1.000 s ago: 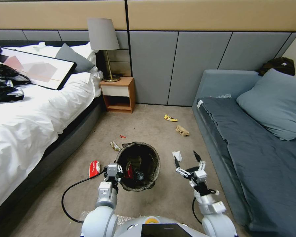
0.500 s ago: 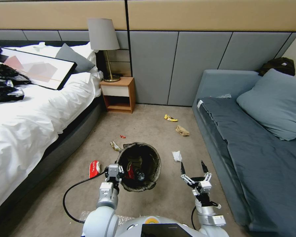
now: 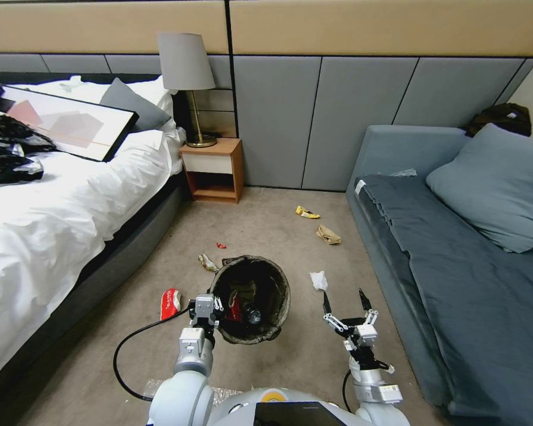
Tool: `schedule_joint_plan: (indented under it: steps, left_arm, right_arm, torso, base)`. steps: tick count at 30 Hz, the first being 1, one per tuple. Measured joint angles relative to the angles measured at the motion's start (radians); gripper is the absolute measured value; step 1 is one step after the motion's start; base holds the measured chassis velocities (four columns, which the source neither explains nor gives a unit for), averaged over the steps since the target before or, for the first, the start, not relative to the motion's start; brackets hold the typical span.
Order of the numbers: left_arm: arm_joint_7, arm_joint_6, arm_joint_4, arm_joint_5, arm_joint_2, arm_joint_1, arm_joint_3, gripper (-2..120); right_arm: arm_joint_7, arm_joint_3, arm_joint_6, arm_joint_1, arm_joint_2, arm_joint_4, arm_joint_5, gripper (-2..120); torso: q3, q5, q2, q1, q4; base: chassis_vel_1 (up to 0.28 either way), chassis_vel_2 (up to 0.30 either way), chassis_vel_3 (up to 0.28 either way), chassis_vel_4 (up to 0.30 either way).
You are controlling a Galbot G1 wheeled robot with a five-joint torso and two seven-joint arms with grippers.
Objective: Pick up the trash bin, then pick up the garbage from the floor and place it into the trash bin.
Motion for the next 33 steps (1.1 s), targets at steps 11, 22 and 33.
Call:
schedule_joint_plan:
  steps: [11, 22, 33]
  left_arm:
    - [0.001, 0.000, -0.003, 0.000, -0.001, 0.000, 0.000, 0]
    - [0.000, -0.002, -0.005, 0.001, -0.003, 0.000, -0.001, 0]
    - [-0.001, -0.003, -0.005, 0.002, -0.005, 0.000, -0.001, 0]
  right_arm:
    - [-0.014, 0.000, 0.001, 0.005, -0.002, -0.002, 0.001, 100]
    - [-0.040, 0.004, 0.016, 0.015, -0.005, -0.024, -0.004, 100]
    - [-0.069, 0.008, 0.058, 0.039, -0.003, -0.042, -0.021, 100]
  torso:
    - [0.000, -0.0003, 0.000, 0.000, 0.0000]
    - [0.000, 0.0001, 0.000, 0.000, -0.0001]
    - [0.000, 0.0000, 0.000, 0.000, 0.0001]
  base:
    - [-0.181, 0.189, 0.187, -0.200]
    - [-0.177, 0.184, 0.171, -0.188]
    - [-0.086, 0.067, 0.073, -0.080]
